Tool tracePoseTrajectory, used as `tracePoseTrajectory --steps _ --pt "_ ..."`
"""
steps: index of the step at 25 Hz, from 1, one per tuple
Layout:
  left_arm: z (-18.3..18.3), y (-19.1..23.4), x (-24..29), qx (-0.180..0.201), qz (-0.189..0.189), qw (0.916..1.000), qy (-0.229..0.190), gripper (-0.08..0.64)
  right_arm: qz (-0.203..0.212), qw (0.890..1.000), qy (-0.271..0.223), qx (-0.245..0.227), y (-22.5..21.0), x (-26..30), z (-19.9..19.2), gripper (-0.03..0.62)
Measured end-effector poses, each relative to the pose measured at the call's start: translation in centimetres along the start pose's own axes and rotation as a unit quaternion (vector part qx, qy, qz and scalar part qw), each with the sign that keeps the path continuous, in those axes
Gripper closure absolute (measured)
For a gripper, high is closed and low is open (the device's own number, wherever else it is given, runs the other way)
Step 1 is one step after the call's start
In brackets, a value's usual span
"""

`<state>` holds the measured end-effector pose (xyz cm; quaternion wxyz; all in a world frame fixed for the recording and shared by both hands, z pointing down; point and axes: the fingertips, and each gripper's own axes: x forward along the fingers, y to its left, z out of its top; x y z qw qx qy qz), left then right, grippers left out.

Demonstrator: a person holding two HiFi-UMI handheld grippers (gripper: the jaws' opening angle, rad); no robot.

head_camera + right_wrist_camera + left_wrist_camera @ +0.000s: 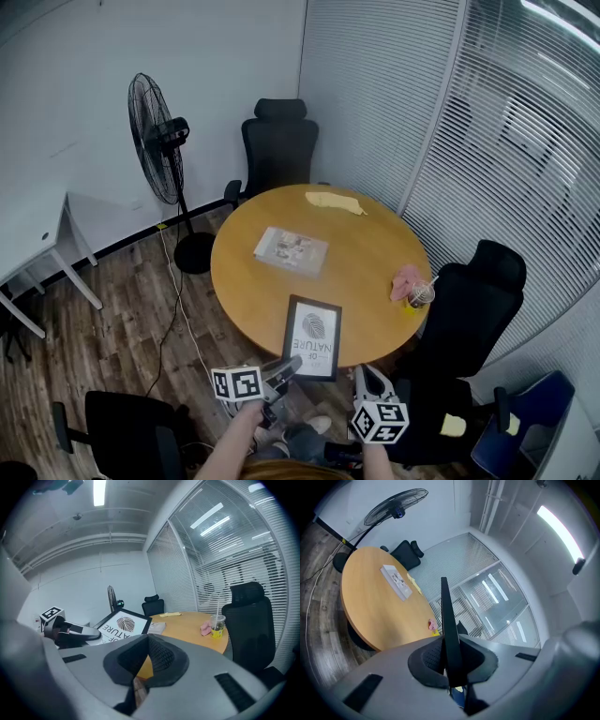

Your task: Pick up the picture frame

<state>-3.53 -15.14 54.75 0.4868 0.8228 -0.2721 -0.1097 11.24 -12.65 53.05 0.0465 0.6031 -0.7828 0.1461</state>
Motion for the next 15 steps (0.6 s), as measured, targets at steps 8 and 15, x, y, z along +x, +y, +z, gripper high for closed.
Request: tracePoseTrajectory --steps 8,15 --pt "-0.10 -0.08 -0.03 0.000 -0.001 1.0000 0.002 0.506 -0.001 1.000 -0.001 0.001 0.09 -0.14 0.13 0.580" --pt "-0.16 0.00 -0.21 -0.006 -0.005 1.0000 -0.006 0.506 0.008 1.000 0.001 0.000 0.47 -0.19 -0.16 0.580"
